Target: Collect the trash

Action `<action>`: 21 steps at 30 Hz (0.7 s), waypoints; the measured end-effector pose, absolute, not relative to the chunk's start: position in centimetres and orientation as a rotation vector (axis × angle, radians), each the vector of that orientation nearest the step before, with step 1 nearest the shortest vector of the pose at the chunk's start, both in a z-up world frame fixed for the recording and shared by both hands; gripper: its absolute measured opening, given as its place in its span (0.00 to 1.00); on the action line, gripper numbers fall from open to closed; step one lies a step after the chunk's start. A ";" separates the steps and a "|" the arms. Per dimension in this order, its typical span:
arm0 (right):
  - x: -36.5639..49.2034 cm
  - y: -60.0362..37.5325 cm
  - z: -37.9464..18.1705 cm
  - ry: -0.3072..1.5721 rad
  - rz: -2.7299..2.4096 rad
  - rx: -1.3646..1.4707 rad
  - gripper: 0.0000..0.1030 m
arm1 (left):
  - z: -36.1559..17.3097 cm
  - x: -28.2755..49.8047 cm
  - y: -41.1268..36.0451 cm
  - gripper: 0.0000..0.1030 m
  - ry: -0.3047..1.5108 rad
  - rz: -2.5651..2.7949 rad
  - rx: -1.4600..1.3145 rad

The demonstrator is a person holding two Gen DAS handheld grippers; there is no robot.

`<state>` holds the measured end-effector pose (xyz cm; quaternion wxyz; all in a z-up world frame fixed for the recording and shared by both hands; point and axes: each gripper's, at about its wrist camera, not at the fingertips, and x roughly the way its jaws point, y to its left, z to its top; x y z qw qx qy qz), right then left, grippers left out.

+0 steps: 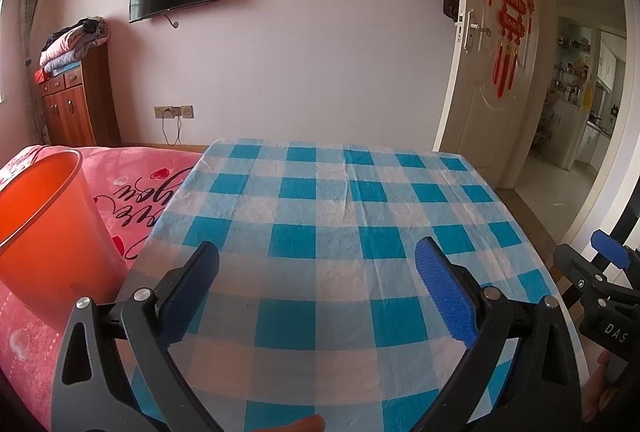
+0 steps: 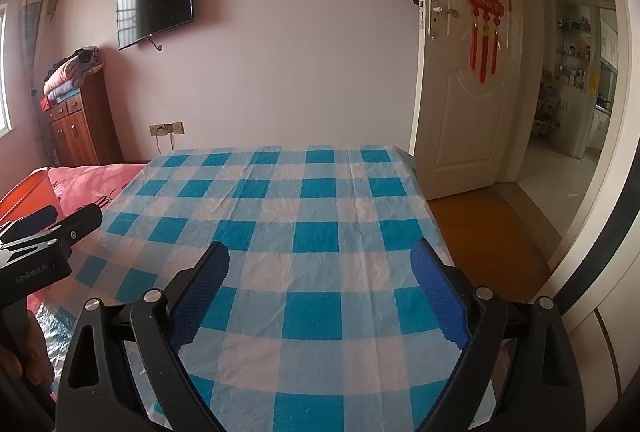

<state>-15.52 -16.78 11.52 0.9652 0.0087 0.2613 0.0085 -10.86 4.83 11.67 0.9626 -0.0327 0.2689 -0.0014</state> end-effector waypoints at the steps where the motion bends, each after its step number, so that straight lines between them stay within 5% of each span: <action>1: -15.5 -16.8 11.5 0.528 0.018 0.019 0.88 | 11.7 -10.9 4.8 0.96 0.545 -0.004 -0.067; 21: -14.9 -17.5 10.2 0.553 0.020 0.038 0.88 | 10.4 -10.0 4.0 0.96 0.571 -0.019 -0.066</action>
